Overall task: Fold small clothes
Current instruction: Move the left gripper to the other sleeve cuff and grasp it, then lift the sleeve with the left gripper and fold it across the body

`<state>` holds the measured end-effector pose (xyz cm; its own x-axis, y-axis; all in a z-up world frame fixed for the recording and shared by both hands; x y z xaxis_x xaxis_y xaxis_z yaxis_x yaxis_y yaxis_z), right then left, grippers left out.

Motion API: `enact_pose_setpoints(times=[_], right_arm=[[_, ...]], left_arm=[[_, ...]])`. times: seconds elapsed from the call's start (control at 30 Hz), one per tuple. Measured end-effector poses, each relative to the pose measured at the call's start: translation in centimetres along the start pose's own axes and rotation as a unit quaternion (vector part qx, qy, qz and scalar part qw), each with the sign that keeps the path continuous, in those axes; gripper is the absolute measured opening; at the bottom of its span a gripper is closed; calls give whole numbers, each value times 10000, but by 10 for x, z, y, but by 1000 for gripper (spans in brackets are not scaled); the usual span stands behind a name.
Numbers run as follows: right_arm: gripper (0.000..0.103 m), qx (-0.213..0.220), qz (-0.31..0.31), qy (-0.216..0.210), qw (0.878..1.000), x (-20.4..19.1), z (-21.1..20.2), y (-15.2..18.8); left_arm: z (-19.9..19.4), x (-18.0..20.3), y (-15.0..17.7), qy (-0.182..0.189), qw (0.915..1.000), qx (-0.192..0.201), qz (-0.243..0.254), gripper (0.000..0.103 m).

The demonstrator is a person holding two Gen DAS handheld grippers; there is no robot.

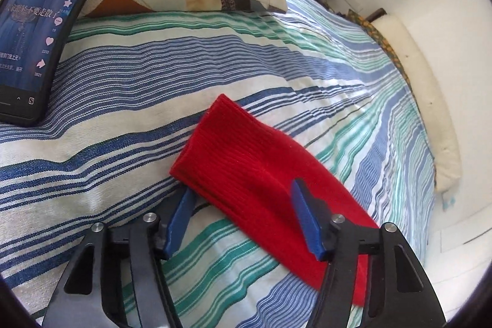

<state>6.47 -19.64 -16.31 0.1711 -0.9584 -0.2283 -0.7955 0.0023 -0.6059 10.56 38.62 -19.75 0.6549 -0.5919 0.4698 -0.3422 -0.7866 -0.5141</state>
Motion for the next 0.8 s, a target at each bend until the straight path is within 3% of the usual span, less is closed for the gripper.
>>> enact_pose_setpoints(times=[0.07,0.13,0.2,0.27,0.33,0.4,0.5,0.67,0.77,0.8], right_arm=[[68,-8,9,-9,10000,0,0,0],[68,-15,11,-15,10000,0,0,0],[68,-12,14,-23,10000,1,0,0],[68,4,17,-33,10000,1,0,0],[68,28,33,-62,10000,1,-1,-1],[68,46,59,-105,9999,2,-1,-1],[68,36,94,-184,9998,2,0,-2],[68,80,86,-263,9996,1,-1,-3],[68,160,87,-254,9995,2,-5,-4],[68,184,89,-245,9995,3,-6,-4]], left_arm=[[3,-2,-5,6,10000,-33,-33,43],[9,-6,-11,166,9995,-218,-180,11],[9,-4,-20,269,9987,-376,-229,8],[-4,15,-29,295,9991,-279,83,6],[-23,54,-38,480,9967,-119,642,6],[-44,110,-43,826,9872,-16,1367,6],[-83,213,-32,1659,9554,28,2442,6],[-137,374,41,2971,8694,-189,3943,6],[-144,433,106,3449,8246,-581,4446,9],[-140,445,130,3490,8134,-756,4591,17]])
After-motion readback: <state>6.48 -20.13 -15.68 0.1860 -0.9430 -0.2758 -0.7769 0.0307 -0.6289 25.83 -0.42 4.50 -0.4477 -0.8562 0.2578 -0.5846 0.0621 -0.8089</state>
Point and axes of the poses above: each gripper's, at about its wrist camera, not at the fingertips, and z roughly the way its jaws point, x to its right, y to its underside, the point moved 1 cm from there along z, roughly the way its jaws point, and after that the axes turned 12 degrees about z, right-handed, at the moved point
